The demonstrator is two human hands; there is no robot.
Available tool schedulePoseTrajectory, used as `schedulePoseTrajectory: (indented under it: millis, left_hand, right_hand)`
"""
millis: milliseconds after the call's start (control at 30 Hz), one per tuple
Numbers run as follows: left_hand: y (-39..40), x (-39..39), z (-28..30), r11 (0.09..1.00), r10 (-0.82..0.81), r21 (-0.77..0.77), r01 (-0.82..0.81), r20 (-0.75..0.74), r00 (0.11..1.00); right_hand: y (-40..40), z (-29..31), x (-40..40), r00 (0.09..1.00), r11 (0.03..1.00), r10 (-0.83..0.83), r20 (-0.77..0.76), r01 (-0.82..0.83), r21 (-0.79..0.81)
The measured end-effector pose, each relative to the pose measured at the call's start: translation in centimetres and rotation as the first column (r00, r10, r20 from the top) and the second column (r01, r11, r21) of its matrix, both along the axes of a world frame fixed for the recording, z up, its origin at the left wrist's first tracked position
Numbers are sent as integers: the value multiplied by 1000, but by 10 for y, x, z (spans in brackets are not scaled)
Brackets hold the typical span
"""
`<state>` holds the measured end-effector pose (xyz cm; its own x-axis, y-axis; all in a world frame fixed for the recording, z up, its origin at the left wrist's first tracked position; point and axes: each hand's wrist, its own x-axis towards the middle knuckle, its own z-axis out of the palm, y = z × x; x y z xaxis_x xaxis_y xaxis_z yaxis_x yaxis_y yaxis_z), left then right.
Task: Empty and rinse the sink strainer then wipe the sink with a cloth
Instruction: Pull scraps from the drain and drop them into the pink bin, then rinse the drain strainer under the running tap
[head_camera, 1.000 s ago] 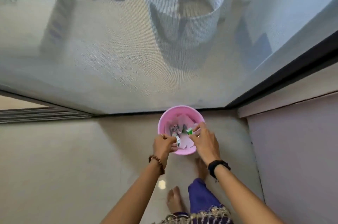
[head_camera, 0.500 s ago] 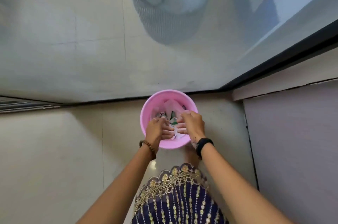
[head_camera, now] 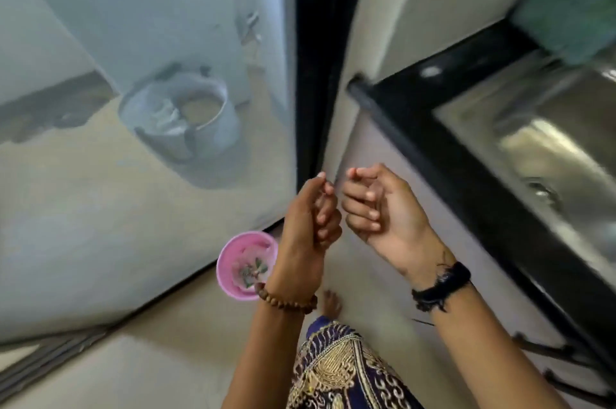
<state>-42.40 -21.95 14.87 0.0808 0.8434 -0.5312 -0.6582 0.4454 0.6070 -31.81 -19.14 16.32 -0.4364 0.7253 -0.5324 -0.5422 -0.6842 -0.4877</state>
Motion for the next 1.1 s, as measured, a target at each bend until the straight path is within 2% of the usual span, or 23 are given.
schedulePoseTrajectory:
  millis: [100, 200, 367, 467, 533, 667, 767, 933, 1100]
  left_hand:
    - [10, 65, 54, 982, -165, 97, 162, 27, 986]
    - [22, 128, 84, 936, -309, 186, 299, 28, 951]
    - [53, 243, 103, 871, -480, 161, 463, 89, 873]
    - [73, 311, 96, 834, -543, 120, 539, 6, 839]
    - [85, 351, 89, 803, -585, 70, 593, -102, 804]
    - [94, 429, 70, 712, -678, -16, 702, -275, 682]
    - [88, 484, 58, 618, -756, -82, 782, -332, 564]
    - [85, 549, 35, 521, -820, -147, 841, -360, 445]
    - [91, 597, 11, 474, -805, -118, 872, -459, 376]
  right_hand:
    - [-10, 60, 64, 987, 976, -159, -27, 161, 145]
    - [-14, 91, 123, 946, 922, -323, -24, 321, 215]
    - [-6, 109, 225, 834, 806, -552, -2, 534, 256]
    - [7, 102, 285, 751, 740, -655, 80, 617, 270]
    - [15, 93, 319, 682, 713, -699, 215, 641, 284]
    - [18, 65, 386, 462, 676, -713, 527, 653, 342]
    - [10, 39, 435, 235, 640, -676, 699, 657, 399]
    - [-4, 6, 489, -22, 568, -592, 806, 698, 436]
    - [-18, -13, 531, -370, 710, -243, 897, 562, 424]
